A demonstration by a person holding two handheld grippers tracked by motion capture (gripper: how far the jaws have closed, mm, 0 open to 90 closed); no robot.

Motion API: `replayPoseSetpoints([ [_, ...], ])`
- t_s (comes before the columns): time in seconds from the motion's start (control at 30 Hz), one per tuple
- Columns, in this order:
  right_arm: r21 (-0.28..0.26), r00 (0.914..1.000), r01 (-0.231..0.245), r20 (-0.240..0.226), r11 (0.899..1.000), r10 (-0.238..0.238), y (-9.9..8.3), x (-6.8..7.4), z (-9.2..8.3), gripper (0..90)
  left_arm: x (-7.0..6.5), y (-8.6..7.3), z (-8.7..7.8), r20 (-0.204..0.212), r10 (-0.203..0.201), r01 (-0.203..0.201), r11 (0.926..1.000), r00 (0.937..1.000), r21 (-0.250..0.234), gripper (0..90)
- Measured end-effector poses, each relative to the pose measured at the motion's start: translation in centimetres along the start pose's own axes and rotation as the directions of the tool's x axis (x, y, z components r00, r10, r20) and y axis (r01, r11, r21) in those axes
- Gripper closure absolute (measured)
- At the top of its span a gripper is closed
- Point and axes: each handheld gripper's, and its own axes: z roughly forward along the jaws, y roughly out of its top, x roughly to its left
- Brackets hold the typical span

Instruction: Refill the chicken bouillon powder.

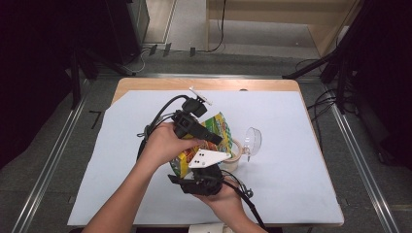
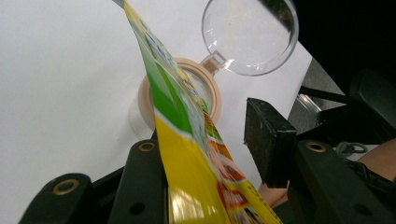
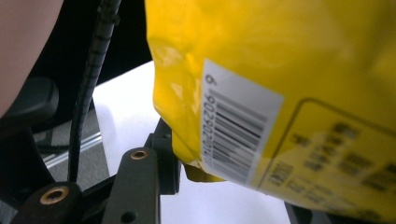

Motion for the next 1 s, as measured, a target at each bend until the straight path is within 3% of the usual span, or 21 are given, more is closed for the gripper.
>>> replayPoseSetpoints([
  [0.17,-0.006,0.9998,0.017,0.007,1.000,-0.017,0.31,-0.02,-0.09,60.2,-0.21,-0.10,-0.49,-0.006,0.005,-0.005,0.9998,1.0000,-0.019,62.9],
  [0.3,-0.004,0.9998,0.019,0.004,1.000,-0.019,0.27,-0.22,0.24,59.9,-0.32,-0.20,-0.56,-0.056,0.018,-0.019,0.9995,0.9983,-0.025,67.2],
  [0.63,0.002,0.9985,0.051,0.018,0.999,-0.051,0.03,-0.14,0.63,59.4,-0.72,-0.43,-0.55,-0.072,0.038,-0.040,0.9987,0.9967,-0.030,71.3],
  [1.0,0.009,0.9977,0.064,0.021,0.998,-0.064,0.21,-0.55,0.79,60.3,-0.13,-0.60,-0.85,-0.064,0.021,-0.024,0.9981,0.9978,-0.056,70.6],
])
